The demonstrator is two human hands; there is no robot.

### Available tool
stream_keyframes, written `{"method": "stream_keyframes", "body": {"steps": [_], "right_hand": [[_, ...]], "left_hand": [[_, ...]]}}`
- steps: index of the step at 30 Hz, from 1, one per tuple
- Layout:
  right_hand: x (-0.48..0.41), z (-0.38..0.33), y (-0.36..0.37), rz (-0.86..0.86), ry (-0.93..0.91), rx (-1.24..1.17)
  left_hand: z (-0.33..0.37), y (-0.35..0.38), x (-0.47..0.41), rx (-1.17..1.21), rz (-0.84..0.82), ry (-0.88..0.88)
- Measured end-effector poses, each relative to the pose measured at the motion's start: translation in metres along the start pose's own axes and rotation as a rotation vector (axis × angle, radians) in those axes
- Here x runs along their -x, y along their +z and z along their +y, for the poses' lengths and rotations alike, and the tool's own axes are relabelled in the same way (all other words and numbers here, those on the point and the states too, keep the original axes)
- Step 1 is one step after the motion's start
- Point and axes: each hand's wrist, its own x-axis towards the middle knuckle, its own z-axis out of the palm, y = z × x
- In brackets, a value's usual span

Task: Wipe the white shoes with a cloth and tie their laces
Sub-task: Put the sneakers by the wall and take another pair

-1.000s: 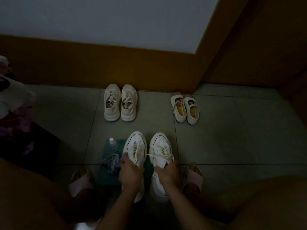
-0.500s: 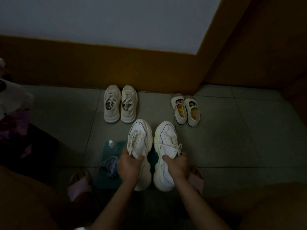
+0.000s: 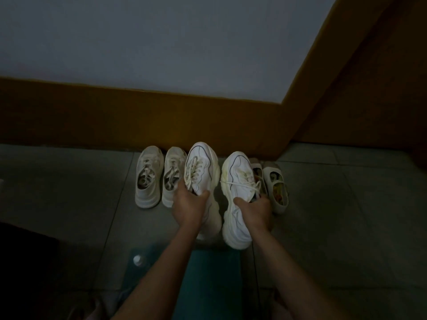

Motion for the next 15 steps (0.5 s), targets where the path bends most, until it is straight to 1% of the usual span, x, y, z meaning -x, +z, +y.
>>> {"method": "stream_keyframes", "body": {"steps": [5, 9, 15], "right_hand": [[-0.052, -0.003, 0.030, 0.013, 0.067, 0.039], [-0.084, 0.001, 0.048, 0.014, 0.069, 0.067], [-0.118, 0.003, 0.077, 0.025, 0.057, 0.120]], "left_hand": [[-0.014, 0.047, -0.043, -0.018, -0.002, -0.032], [-0.028, 0.073, -0.068, -0.100, 0.029, -0.059], [-0.049, 0.100, -0.102, -0.283, 0.063, -0.019]]}}
